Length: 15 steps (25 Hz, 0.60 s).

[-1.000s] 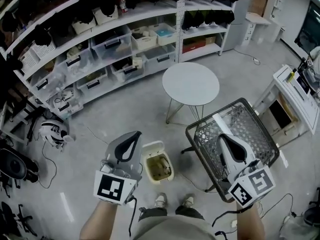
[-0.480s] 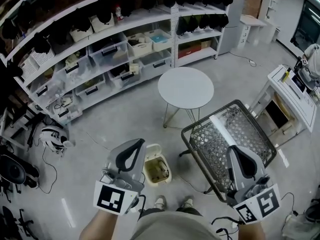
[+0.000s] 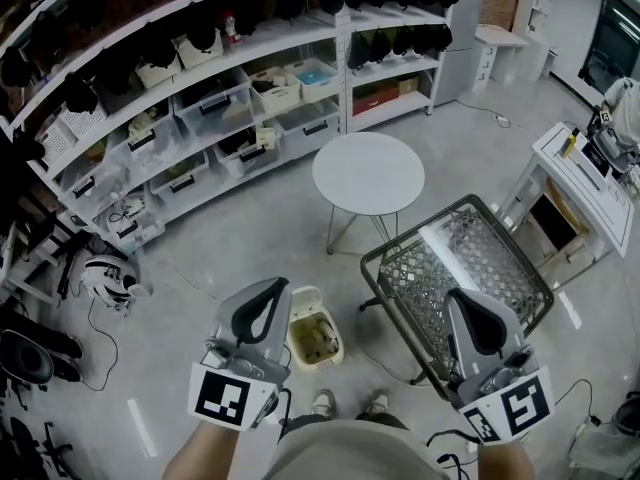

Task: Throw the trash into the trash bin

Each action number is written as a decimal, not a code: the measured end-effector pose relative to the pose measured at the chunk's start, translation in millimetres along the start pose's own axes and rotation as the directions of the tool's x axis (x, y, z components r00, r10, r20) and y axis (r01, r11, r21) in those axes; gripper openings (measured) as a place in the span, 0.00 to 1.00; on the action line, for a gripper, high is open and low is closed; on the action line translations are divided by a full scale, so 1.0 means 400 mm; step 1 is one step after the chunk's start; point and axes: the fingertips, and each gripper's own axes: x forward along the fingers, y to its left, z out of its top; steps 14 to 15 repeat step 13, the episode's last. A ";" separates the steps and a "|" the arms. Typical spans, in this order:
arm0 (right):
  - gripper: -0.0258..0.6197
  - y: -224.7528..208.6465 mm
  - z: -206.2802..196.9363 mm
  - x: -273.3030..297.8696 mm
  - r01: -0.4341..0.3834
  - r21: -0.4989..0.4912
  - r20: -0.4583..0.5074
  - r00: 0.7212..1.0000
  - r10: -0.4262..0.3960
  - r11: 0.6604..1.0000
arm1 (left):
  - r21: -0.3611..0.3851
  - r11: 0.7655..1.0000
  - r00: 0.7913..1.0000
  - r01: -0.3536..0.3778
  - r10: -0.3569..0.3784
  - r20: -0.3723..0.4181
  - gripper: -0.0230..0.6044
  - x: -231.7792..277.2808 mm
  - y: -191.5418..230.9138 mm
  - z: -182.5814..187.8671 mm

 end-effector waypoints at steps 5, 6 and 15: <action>0.04 -0.002 0.011 0.005 -0.006 -0.009 -0.002 1.000 0.006 1.000 | 0.003 1.000 1.000 0.003 -0.003 -0.004 0.04 0.002 0.000 0.004; 0.04 -0.006 0.013 0.006 -0.006 -0.011 -0.003 1.000 0.006 1.000 | 0.002 1.000 1.000 0.003 -0.003 -0.004 0.04 0.004 0.000 0.006; 0.04 -0.020 0.001 0.005 0.001 -0.010 -0.006 1.000 -0.001 1.000 | 0.009 1.000 1.000 0.018 -0.018 -0.009 0.04 0.010 -0.007 -0.002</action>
